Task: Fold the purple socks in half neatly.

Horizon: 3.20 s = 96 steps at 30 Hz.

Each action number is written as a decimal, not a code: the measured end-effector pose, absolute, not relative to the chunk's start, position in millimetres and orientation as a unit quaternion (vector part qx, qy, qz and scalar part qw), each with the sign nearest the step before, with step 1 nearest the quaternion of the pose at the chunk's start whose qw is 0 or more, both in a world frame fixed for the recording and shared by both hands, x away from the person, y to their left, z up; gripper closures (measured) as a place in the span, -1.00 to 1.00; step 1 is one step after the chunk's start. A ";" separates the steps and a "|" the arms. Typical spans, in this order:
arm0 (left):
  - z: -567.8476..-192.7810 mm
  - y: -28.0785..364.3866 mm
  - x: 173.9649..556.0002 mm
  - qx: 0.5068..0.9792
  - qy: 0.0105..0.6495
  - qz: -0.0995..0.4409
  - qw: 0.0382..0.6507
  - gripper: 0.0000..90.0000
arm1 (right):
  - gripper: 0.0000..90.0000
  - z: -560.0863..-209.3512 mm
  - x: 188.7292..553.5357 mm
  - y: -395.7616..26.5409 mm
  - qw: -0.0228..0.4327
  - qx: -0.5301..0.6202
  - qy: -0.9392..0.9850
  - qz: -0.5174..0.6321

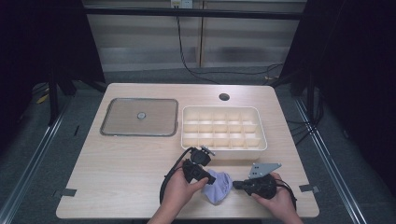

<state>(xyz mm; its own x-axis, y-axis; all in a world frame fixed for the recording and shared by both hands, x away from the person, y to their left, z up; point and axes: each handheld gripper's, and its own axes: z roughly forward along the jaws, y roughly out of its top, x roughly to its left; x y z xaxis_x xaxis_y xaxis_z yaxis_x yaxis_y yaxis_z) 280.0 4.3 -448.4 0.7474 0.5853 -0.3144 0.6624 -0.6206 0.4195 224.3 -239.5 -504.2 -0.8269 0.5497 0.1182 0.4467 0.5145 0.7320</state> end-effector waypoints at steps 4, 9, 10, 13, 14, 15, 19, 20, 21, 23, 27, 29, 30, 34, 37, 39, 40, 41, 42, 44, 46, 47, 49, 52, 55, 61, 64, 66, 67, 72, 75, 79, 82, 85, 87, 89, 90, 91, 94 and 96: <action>-450.6 10.7 280.7 0.893 0.358 -0.070 0.265 0.47 | 1.00 -504.2 224.1 -239.4 0.066 0.286 0.869 0.399; -453.1 17.4 281.7 0.888 0.367 -0.073 0.267 0.45 | 1.00 -504.4 224.1 -239.8 0.066 0.287 0.867 0.401; -453.4 18.2 282.0 0.889 0.366 -0.073 0.266 0.44 | 1.00 -504.4 224.1 -239.8 0.065 0.287 0.867 0.401; -456.1 20.1 282.1 0.886 0.371 -0.076 0.267 0.44 | 1.00 -504.4 224.2 -239.8 0.065 0.286 0.868 0.400; -456.7 20.4 282.2 0.886 0.372 -0.078 0.267 0.44 | 1.00 -504.4 224.1 -239.7 0.065 0.287 0.868 0.401; -457.5 20.7 282.1 0.885 0.375 -0.079 0.265 0.44 | 1.00 -504.4 224.1 -239.6 0.065 0.287 0.868 0.401; -462.5 21.1 282.0 0.882 0.378 -0.086 0.267 0.44 | 1.00 -504.4 224.1 -239.7 0.066 0.286 0.868 0.401; -463.4 21.0 282.1 0.882 0.378 -0.088 0.266 0.44 | 1.00 -504.4 224.1 -239.8 0.066 0.286 0.868 0.401; -464.6 20.8 282.2 0.882 0.381 -0.089 0.264 0.44 | 1.00 -504.4 224.0 -239.7 0.066 0.286 0.868 0.401; -466.2 20.6 282.5 0.882 0.380 -0.092 0.263 0.44 | 1.00 -504.3 223.8 -239.7 0.067 0.287 0.868 0.399; -468.6 19.8 282.5 0.879 0.385 -0.095 0.266 0.44 | 1.00 -504.2 223.5 -239.3 0.069 0.286 0.868 0.399; -469.2 19.6 283.1 0.879 0.383 -0.099 0.266 0.44 | 1.00 -504.4 223.5 -239.2 0.067 0.286 0.868 0.400; -469.5 19.3 283.3 0.879 0.383 -0.099 0.266 0.44 | 1.00 -504.4 223.6 -239.0 0.067 0.285 0.868 0.401; -470.1 17.1 283.4 0.876 0.387 -0.106 0.267 0.45 | 1.00 -504.4 223.4 -238.2 0.065 0.285 0.869 0.400; -470.5 15.3 283.4 0.877 0.386 -0.106 0.266 0.48 | 1.00 -504.5 223.4 -238.3 0.065 0.285 0.868 0.401; -470.6 14.6 283.6 0.876 0.390 -0.105 0.266 0.54 | 1.00 -504.5 223.4 -238.3 0.065 0.285 0.868 0.401; -470.8 14.2 283.6 0.874 0.391 -0.106 0.267 0.55 | 1.00 -504.5 223.4 -238.3 0.065 0.285 0.868 0.401; -470.7 14.2 283.8 0.874 0.391 -0.107 0.268 0.57 | 1.00 -504.4 223.4 -238.3 0.065 0.285 0.868 0.400; -470.3 14.2 283.9 0.875 0.390 -0.108 0.266 0.58 | 1.00 -504.5 223.4 -238.3 0.065 0.285 0.868 0.401; -470.4 13.9 283.9 0.875 0.390 -0.111 0.265 0.60 | 1.00 -504.4 223.4 -238.2 0.065 0.285 0.868 0.400; -470.4 13.6 284.0 0.876 0.388 -0.113 0.265 0.63 | 1.00 -504.4 223.5 -238.2 0.066 0.284 0.869 0.400; -470.6 13.2 284.1 0.876 0.387 -0.114 0.265 0.65 | 1.00 -504.4 223.5 -238.1 0.066 0.284 0.869 0.400; -470.6 12.8 284.3 0.876 0.386 -0.116 0.266 0.68 | 1.00 -504.3 223.4 -238.0 0.067 0.284 0.869 0.400; -469.4 12.2 284.8 0.873 0.389 -0.122 0.268 0.80 | 1.00 -504.3 223.3 -237.9 0.068 0.284 0.869 0.399; -467.7 10.9 285.1 0.873 0.388 -0.125 0.268 0.86 | 1.00 -504.4 223.2 -237.8 0.068 0.284 0.869 0.400; -462.6 10.3 286.0 0.873 0.387 -0.126 0.266 0.86 | 1.00 -504.7 223.5 -238.3 0.065 0.286 0.868 0.402; -460.4 10.2 285.6 0.873 0.388 -0.127 0.268 0.86 | 1.00 -504.5 223.1 -238.1 0.067 0.284 0.868 0.401; -458.9 10.1 285.6 0.875 0.385 -0.127 0.266 0.86 | 1.00 -504.3 222.7 -238.1 0.067 0.284 0.869 0.400; -458.4 9.8 285.3 0.874 0.386 -0.127 0.267 0.86 | 1.00 -504.3 222.7 -238.2 0.066 0.284 0.869 0.400; -456.3 8.5 286.2 0.878 0.384 -0.126 0.258 0.86 | 1.00 -503.9 222.3 -239.1 0.063 0.286 0.869 0.399; -455.1 8.5 287.2 0.879 0.382 -0.128 0.256 0.86 | 1.00 -503.7 222.0 -239.1 0.063 0.285 0.870 0.399; -455.3 9.1 287.8 0.875 0.387 -0.128 0.263 0.86 | 1.00 -503.5 221.8 -239.3 0.064 0.285 0.870 0.398; -455.0 9.7 288.2 0.874 0.388 -0.128 0.265 0.86 | 1.00 -503.4 221.8 -238.7 0.062 0.285 0.870 0.399; -455.1 10.0 288.2 0.873 0.388 -0.127 0.266 0.85 | 1.00 -502.3 221.9 -239.1 0.063 0.284 0.867 0.404; -455.7 10.2 288.8 0.873 0.389 -0.129 0.265 0.85 | 1.00 -501.6 221.5 -239.3 0.063 0.283 0.867 0.406; -455.9 10.5 289.6 0.873 0.388 -0.130 0.266 0.84 | 1.00 -502.0 221.2 -238.2 0.064 0.283 0.867 0.405; -455.9 10.5 289.7 0.873 0.388 -0.130 0.266 0.84 | 1.00 -502.4 221.1 -237.5 0.062 0.280 0.869 0.404; -455.6 10.6 289.9 0.873 0.388 -0.130 0.267 0.84 | 1.00 -502.5 221.2 -236.8 0.062 0.279 0.869 0.403; -455.1 9.9 289.6 0.870 0.392 -0.131 0.270 0.84 | 1.00 -503.0 221.1 -234.3 0.061 0.275 0.871 0.402; -454.3 10.2 290.0 0.869 0.393 -0.135 0.270 0.84 | 1.00 -503.1 220.7 -233.4 0.059 0.275 0.872 0.401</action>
<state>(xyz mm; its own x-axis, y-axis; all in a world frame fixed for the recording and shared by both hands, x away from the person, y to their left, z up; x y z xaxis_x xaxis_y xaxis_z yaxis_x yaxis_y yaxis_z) 290.0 10.2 -454.3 0.6543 0.6104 -0.4464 0.7559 -0.5453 0.3624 220.7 -233.4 -503.1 -0.8419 0.5266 0.1180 0.4320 0.5267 0.7321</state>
